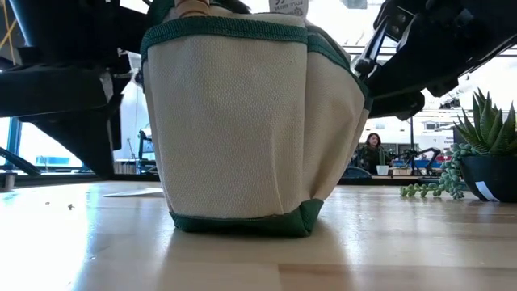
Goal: Pick & Place Garden tools in Gardening bag
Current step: Put the green shear scissors into the gardening bag, then put the top brown trowel into the gardening bag
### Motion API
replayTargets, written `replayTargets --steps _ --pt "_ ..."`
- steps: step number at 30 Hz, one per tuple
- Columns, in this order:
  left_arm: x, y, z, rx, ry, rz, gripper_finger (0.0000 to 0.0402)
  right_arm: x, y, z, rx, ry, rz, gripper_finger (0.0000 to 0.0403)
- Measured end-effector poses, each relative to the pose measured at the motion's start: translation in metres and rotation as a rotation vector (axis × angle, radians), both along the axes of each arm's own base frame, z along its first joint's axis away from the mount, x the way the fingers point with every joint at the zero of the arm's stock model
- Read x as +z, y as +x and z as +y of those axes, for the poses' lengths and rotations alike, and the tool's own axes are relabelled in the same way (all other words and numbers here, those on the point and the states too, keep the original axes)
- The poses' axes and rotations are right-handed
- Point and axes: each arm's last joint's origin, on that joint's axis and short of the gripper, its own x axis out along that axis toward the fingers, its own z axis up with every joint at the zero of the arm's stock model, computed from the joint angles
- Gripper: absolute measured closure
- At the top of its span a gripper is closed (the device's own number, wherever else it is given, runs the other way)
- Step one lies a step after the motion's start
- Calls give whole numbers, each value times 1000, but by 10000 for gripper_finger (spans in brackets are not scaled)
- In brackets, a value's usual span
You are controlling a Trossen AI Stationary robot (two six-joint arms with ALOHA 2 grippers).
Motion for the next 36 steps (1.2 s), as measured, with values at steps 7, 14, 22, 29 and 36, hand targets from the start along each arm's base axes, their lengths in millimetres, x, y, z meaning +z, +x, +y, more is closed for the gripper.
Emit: replayTargets --steps 7,14,22,29,36 --pt "0 0 0 2 -6 8 151 6 -2 1 57 52 1 146" --pt "0 -1 0 2 -4 14 151 23 -16 -6 39 84 21 146" --pt "13 -13 5 42 -34 119 151 43 -36 -15 21 132 32 146" --pt "42 -29 0 20 -47 27 151 48 -40 -11 43 141 9 146" --pt "55 -39 3 26 -43 40 151 47 -41 -10 43 158 13 146"
